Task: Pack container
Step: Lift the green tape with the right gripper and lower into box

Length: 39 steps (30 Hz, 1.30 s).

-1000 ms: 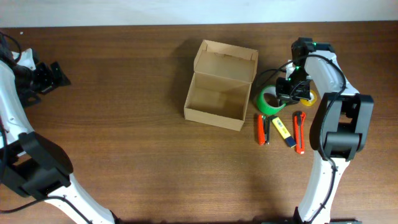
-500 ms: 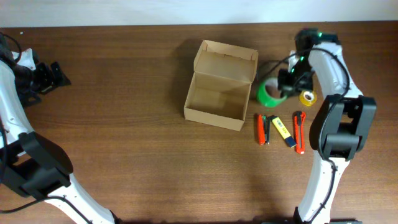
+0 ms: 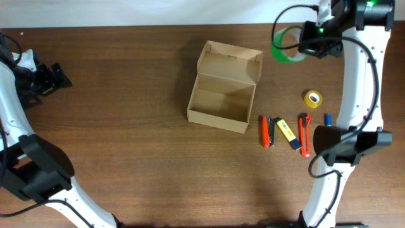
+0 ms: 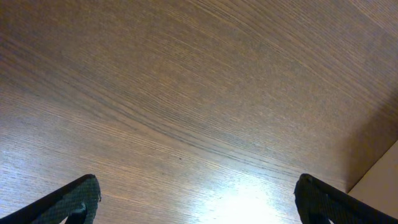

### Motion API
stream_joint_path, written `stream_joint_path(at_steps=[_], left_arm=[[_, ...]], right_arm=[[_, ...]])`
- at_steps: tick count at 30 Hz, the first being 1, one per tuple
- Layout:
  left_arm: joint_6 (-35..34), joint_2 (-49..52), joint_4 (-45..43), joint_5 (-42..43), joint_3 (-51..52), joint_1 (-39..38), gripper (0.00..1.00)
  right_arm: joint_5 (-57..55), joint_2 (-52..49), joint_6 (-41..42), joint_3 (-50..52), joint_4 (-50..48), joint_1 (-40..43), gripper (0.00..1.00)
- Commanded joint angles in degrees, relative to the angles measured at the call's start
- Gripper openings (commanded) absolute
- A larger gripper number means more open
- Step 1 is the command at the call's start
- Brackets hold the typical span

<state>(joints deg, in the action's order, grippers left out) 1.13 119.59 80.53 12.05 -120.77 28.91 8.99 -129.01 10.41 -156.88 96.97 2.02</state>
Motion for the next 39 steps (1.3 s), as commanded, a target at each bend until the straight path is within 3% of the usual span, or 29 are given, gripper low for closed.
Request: stream_joint_path(at_steps=[1,7,12,17,27,39], left_arm=[[1.09,-0.35,0.00,0.61,0.42,0.13,1.00],[1.07,-0.35,0.00,0.61,0.42,0.13,1.00],[1.09,-0.35,0.00,0.59,0.42,0.13,1.00],[1.09,-0.35,0.00,0.61,0.42,0.13,1.00],[1.09,-0.35,0.00,0.59,0.42,0.13,1.00],[1.09,-0.35,0.00,0.61,0.42,0.13,1.00]], right_arm=[[2.38,4.96,3.39,-1.73,0.35,-5.05,0.04],[0.94,6.12,2.34,-1.42,0.37,-16.55,0.04],[-14.51,6.12,-1.11,-0.39,0.37,-28.92,0.04],[-19.63,6.14,-1.22,1.73,0.37,-36.52,0.04],[-16.94,6.60,-2.71,21.18,-3.06,-30.18,0.04],[-12.31,1.84,-4.22,21.77,-10.16,-26.10,0.04]])
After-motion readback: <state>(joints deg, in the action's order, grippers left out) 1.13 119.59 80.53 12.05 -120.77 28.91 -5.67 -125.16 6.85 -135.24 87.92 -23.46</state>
